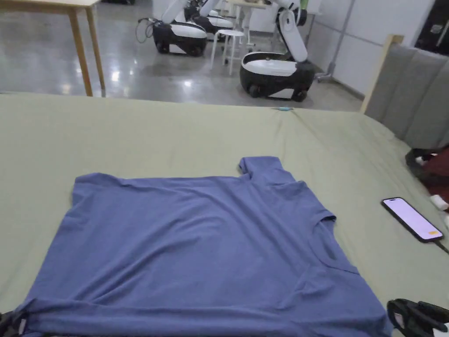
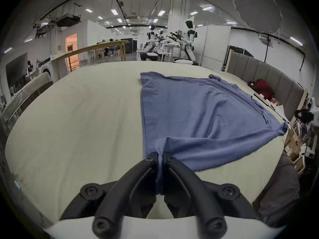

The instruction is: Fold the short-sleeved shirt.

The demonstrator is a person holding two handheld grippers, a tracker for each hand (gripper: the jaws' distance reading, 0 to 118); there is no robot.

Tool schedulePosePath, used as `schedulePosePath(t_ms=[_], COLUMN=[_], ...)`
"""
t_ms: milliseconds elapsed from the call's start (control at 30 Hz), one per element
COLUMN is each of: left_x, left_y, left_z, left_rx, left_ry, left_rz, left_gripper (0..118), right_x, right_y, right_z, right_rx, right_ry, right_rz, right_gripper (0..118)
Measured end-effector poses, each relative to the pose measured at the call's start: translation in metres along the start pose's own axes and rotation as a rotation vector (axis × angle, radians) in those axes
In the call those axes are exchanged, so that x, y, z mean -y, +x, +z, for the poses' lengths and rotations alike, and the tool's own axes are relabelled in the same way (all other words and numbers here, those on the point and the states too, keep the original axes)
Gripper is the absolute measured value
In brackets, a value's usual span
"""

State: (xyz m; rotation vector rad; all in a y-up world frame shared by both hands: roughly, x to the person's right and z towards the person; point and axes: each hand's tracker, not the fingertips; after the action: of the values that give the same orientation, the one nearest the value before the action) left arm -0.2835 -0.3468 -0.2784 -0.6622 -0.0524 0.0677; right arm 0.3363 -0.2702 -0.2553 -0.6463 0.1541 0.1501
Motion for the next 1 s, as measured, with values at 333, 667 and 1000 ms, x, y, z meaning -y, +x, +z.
schedulePosePath(t_ms=[333, 667, 1000], left_x=[-0.007, -0.008, -0.086], left_y=[0.024, 0.026, 0.009], left_z=[0.016, 0.019, 0.020], left_rx=[0.002, 0.018, 0.076], left_ry=[0.005, 0.008, 0.135], left_rz=[-0.008, 0.000, 0.065], left_gripper=[4, 4, 4], right_x=[0.038, 0.032, -0.067], right_y=[0.019, 0.015, 0.018], right_z=[-0.072, -0.053, -0.035], right_rx=[-0.042, -0.095, -0.088], right_ry=[-0.191, -0.107, 0.091], right_rz=[-0.065, -0.110, -0.076], right_gripper=[77, 8, 8])
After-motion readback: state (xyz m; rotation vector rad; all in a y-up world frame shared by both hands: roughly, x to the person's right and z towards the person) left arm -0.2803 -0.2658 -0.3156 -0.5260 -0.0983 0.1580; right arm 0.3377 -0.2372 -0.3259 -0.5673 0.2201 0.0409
